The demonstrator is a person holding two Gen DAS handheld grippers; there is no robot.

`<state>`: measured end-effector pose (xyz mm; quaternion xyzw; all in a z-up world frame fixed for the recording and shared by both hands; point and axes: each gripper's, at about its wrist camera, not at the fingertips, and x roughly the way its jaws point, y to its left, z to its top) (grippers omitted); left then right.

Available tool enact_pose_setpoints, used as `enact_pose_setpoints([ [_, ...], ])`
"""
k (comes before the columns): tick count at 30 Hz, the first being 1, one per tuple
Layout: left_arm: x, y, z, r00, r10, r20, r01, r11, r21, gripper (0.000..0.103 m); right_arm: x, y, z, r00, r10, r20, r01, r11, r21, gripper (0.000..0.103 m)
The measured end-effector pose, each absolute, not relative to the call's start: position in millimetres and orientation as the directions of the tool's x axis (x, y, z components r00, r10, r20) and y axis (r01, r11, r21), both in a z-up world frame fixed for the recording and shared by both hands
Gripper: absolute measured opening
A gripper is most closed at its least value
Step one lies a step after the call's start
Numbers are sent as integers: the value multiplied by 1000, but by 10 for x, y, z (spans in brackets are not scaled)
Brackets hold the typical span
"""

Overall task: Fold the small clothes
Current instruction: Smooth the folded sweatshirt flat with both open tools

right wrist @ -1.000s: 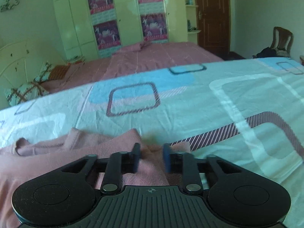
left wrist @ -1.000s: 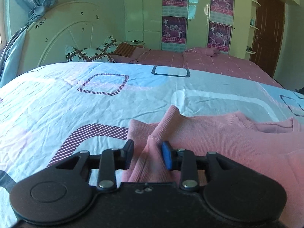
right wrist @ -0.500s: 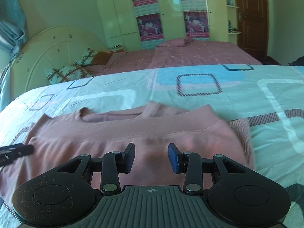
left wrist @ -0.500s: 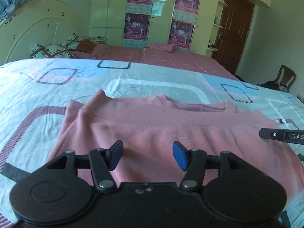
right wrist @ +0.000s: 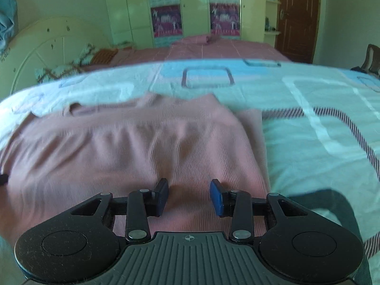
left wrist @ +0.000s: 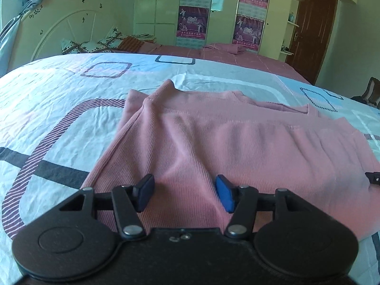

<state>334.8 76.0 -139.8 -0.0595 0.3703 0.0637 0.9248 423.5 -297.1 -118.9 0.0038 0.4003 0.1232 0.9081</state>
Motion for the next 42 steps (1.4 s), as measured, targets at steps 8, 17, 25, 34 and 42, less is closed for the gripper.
enact_pose_setpoints([
  [8, 3314, 656, -1299, 689, 122, -715, -208, 978, -33, 63, 4078, -2884, -942, 649, 337, -682, -270, 940, 208, 39],
  [17, 3321, 713, -1374, 673, 103, -732, -172, 985, -20, 68, 3857, -2828, -1124, 621, 265, -737, -299, 950, 90, 39],
  [25, 3220, 819, -1374, 680, 55, -731, -119, 992, -35, 70, 3582, -3124, -1168, 636, 117, -763, -179, 984, 2, 66],
  [34, 2980, 891, -1208, 707, 35, -706, -112, 992, -62, 72, 3515, -2974, -797, 675, 167, -719, -131, 986, 106, 66],
  [42, 2955, 1004, -1323, 653, 29, -757, -137, 987, -81, 73, 3602, -2087, -702, 663, 296, -688, -297, 947, 122, 66],
])
